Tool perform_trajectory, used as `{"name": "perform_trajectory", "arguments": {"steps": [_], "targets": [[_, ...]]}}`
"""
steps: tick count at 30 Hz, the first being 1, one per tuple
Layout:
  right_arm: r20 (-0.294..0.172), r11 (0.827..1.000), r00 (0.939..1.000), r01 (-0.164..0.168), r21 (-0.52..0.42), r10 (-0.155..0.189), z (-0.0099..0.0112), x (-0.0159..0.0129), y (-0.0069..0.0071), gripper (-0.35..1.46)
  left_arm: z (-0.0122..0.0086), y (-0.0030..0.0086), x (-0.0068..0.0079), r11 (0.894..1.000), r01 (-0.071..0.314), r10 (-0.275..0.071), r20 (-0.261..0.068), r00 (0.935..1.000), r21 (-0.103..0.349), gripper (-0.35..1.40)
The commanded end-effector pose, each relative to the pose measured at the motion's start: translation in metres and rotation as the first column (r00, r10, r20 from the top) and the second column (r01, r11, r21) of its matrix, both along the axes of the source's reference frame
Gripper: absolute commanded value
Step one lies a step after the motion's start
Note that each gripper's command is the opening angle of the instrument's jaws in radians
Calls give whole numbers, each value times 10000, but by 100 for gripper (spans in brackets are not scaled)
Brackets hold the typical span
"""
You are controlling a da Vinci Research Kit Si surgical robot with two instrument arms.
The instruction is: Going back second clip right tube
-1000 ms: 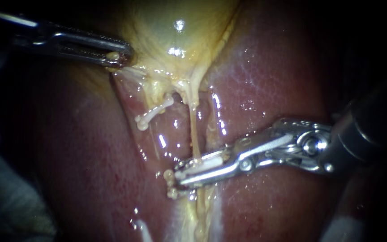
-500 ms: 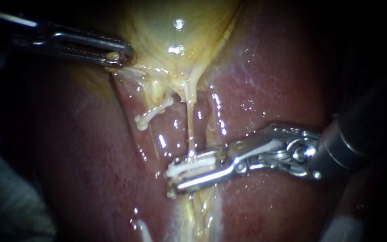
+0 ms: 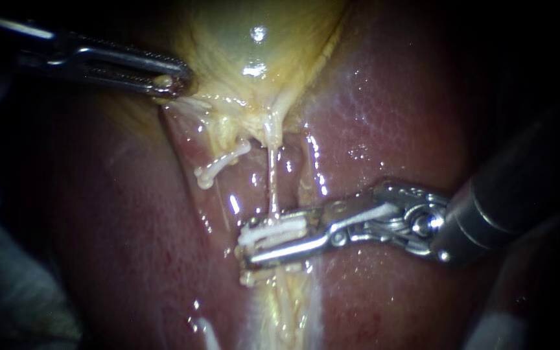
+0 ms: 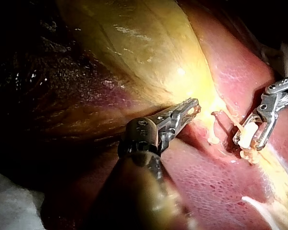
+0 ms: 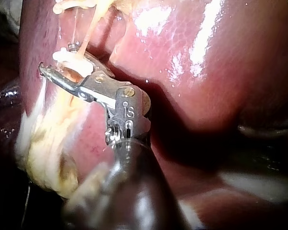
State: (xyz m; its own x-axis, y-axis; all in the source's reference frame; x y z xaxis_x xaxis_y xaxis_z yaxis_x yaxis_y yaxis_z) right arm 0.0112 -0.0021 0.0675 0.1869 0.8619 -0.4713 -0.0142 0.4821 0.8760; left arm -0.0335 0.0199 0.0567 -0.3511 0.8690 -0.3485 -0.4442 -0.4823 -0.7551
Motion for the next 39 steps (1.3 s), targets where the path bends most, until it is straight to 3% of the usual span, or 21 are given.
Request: {"name": "perform_trajectory", "arguments": {"steps": [1,9,16,20,24,26,28,34,39], "targets": [[70,9994,9998,-175,-290,177,2,-2,2,46,1,0,0,10000,2,-2,-1,10000,-5,-35],[203,9975,9988,-438,-562,450,4,-7,3,45,1,-1,0,10000,1,-1,-1,10000,-7,-35],[214,9971,9991,-352,-682,367,1,-9,0,45,1,-1,0,10000,-1,1,-1,10000,-10,-35],[259,9949,9985,-465,-891,490,0,-13,-1,45,1,-1,1,10000,-3,3,0,10000,-11,-35],[477,9873,9957,-719,-1417,794,0,-21,-3,45,1,-1,1,10000,-7,7,2,10000,-12,-35],[778,9821,9934,-693,-1751,840,-1,-26,-3,45,1,-1,2,10000,-9,9,3,10000,-12,-35],[1164,9781,9906,-478,-2024,725,-1,-30,-4,45,1,-2,2,10000,-10,10,3,10000,-13,-35],[2009,9530,9794,788,-2926,-193,-4,-45,-5,46,1,-2,3,10000,-13,13,5,10000,-13,-35],[2005,9147,9779,1342,-3812,-599,-20,-66,0,47,1,-2,4,10000,-19,19,9,10000,-14,-35]]}}
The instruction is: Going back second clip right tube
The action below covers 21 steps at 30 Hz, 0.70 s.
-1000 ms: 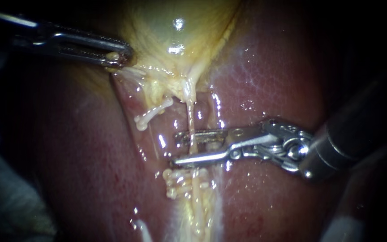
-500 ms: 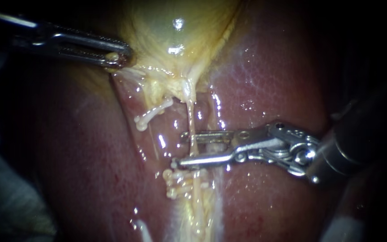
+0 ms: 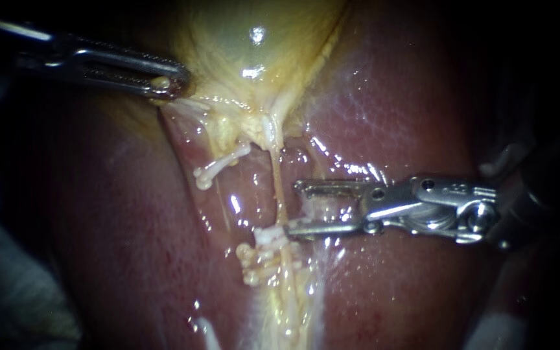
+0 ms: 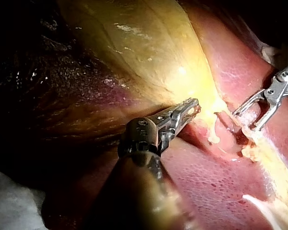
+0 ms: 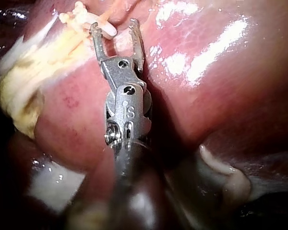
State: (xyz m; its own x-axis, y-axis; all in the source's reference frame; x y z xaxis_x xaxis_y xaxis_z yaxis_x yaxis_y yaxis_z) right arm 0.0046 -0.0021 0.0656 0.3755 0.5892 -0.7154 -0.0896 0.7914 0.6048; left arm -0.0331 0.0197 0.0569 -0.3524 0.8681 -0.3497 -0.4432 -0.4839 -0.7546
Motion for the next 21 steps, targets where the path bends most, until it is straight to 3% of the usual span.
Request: {"name": "perform_trajectory", "arguments": {"steps": [1,6,12,21], "targets": [[-27,9999,10000,13,-165,-14,-5,-4,2,47,-1,0,0,10000,-5,5,7,10000,-1,-35],[-170,9962,9995,267,-829,-282,-35,-26,16,48,-1,0,1,10000,-8,8,9,10000,-2,-35],[-346,9886,9973,590,-1384,-644,-63,-44,22,46,-1,0,1,10000,-10,10,10,10000,-2,-35],[-471,9788,9945,834,-1869,-937,-81,-61,30,45,0,-1,0,10000,-3,3,3,10000,-12,-35]]}}
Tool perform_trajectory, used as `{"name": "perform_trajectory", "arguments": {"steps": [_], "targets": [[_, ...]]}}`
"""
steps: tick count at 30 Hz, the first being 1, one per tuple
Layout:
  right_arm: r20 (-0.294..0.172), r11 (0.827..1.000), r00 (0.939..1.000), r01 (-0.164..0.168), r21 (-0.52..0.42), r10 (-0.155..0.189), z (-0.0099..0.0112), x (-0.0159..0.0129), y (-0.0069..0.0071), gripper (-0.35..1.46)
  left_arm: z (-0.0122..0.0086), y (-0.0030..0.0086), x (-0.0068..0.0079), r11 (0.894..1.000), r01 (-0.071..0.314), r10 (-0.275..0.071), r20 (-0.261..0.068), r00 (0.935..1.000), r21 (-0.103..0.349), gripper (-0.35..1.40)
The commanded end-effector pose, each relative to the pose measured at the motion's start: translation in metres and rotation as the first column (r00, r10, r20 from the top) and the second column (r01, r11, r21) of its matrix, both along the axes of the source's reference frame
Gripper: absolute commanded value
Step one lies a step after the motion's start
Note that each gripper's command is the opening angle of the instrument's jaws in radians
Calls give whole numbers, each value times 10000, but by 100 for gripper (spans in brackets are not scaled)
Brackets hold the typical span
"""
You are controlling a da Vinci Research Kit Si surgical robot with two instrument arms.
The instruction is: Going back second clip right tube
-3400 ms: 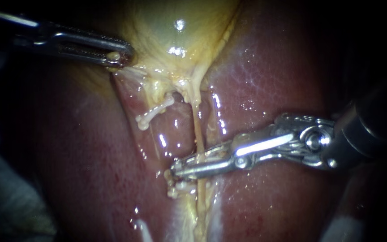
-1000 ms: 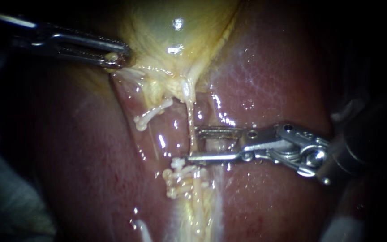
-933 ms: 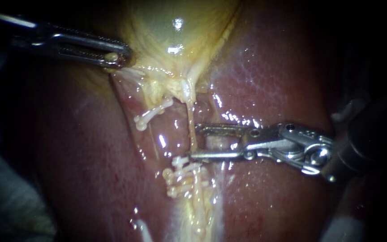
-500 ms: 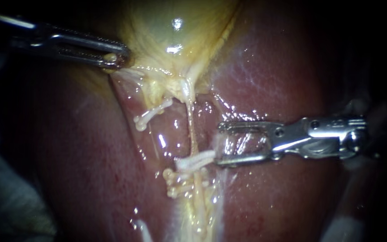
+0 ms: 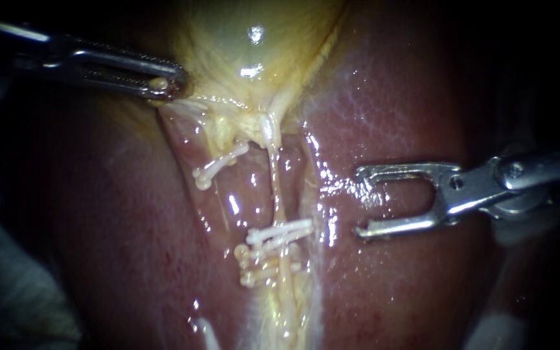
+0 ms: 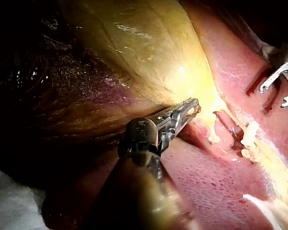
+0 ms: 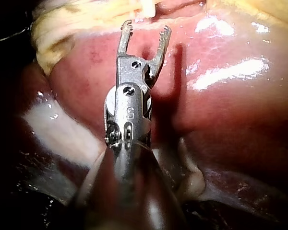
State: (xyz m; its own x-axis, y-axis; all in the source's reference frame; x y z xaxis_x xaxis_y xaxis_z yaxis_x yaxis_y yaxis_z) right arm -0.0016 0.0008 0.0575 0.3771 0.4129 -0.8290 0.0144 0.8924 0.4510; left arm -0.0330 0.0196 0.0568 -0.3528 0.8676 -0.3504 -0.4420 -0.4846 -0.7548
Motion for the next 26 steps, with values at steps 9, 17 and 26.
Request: {"name": "perform_trajectory", "arguments": {"steps": [9,17,26], "targets": [[-38,9995,9999,134,-283,-135,-1,-2,1,45,28,-19,-28,10000,-74,74,-55,10000,44,-35],[-38,9995,9999,134,-283,-135,-1,-2,1,45,53,-23,-48,9995,-301,301,-82,9995,7,-35],[-35,9996,9999,125,-271,-126,-2,-2,2,45,55,-22,-46,9995,-314,314,-63,9995,55,-35]]}}
